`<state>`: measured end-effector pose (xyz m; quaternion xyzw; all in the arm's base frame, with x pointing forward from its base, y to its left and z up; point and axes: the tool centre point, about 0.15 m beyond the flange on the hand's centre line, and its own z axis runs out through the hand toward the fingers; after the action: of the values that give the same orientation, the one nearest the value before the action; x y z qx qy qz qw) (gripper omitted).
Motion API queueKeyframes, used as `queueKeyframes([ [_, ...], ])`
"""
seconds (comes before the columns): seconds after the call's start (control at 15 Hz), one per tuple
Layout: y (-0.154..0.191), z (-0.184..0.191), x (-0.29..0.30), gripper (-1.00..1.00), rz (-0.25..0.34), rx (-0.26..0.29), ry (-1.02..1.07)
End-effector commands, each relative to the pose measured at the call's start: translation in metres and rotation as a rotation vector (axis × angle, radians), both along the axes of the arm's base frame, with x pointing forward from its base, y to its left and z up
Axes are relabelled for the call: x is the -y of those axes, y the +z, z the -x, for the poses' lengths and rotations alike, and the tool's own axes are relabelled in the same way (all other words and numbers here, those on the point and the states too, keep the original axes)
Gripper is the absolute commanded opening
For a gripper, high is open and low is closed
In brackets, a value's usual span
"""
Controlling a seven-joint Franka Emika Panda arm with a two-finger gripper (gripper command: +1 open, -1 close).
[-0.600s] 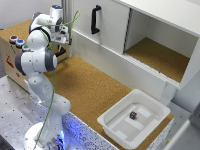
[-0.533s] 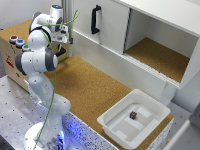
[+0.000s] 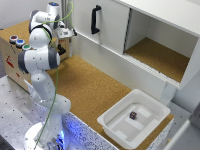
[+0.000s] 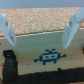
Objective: Open the cabinet drawer
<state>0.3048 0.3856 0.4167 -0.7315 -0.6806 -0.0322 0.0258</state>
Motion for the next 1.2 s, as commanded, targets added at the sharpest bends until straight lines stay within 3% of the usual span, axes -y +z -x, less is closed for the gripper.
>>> queueKeyframes([
  [0.0, -0.027, 0.002, -0.012, 1.00, 0.015, 0.051, 0.096],
  [0.33, -0.037, -0.011, -0.006, 1.00, 0.005, 0.041, 0.098],
  [0.4, -0.044, -0.016, -0.006, -1.00, 0.011, 0.025, 0.103],
  [1.13, -0.075, -0.046, 0.005, -1.00, 0.003, -0.010, 0.045],
])
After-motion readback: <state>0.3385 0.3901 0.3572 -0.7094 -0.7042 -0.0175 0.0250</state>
